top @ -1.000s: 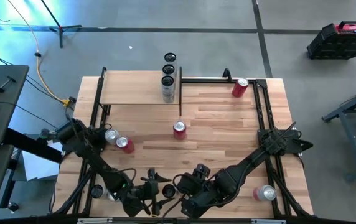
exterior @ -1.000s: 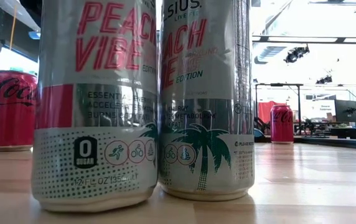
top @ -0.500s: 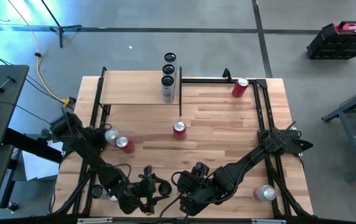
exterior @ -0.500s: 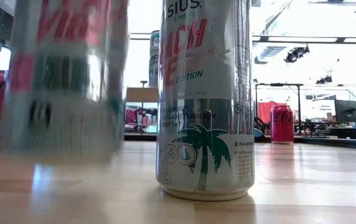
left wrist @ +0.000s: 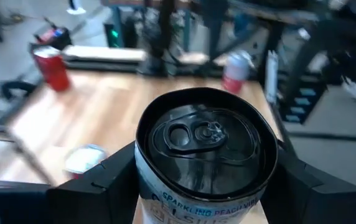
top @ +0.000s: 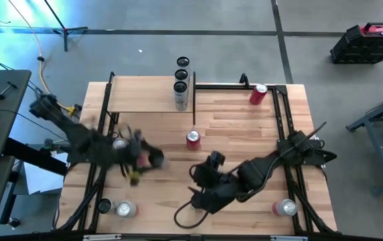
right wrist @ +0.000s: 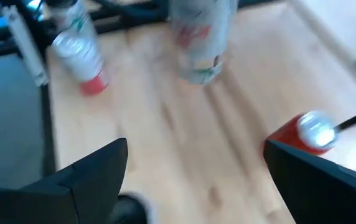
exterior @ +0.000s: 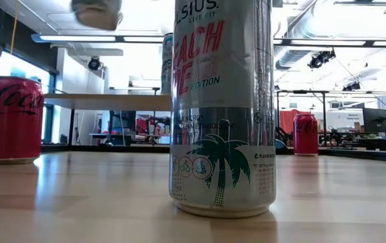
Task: Place canned beverage on shelf
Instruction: Put the middle pink soda can on the shelf
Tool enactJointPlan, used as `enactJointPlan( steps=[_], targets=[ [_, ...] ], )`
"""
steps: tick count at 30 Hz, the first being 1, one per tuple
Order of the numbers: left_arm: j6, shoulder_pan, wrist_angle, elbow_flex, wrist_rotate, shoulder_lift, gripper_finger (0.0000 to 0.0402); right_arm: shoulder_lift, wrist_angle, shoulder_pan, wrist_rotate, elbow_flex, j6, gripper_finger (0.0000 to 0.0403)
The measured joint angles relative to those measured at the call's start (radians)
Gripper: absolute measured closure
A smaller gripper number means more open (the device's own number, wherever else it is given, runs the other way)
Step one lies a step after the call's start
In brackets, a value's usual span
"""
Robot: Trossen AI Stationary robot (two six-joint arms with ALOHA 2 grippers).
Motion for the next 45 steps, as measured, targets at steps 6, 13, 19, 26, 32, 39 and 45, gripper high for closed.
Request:
enactJointPlan(
  steps=[6,13,19,26,32,39,45],
  targets=[
    [0.136,0.256,-0.142,0.000,0.062,-0.202,0.0162,-0.035,0.003,-0.031,0.084,0.000,-0.098,0.0041],
    [0.360,0.683,-0.188,0.000,0.336,-0.244,0.0162,-0.066,0.030,-0.123,0.041,0.000,-0.197,0.0041],
    [0.533,1.086,-0.096,0.000,0.765,-0.194,0.0162,-0.120,0.094,-0.215,0.011,0.000,-0.253,0.0041],
    [0.643,1.429,-0.038,0.000,1.149,-0.062,0.0162,-0.193,0.144,-0.308,0.043,0.000,-0.253,0.0041],
    [0.700,1.608,-0.026,0.071,1.419,0.079,0.0162,-0.212,0.205,-0.359,0.044,0.000,-0.253,0.0041],
    [0.740,1.741,-0.082,0.281,1.614,0.328,0.0162,-0.212,0.213,-0.385,0.034,0.000,-0.249,0.0041],
    [0.895,1.748,-0.277,0.486,1.634,0.506,0.0162,-0.212,0.206,-0.407,0.035,0.000,-0.293,0.0041]
  ],
)
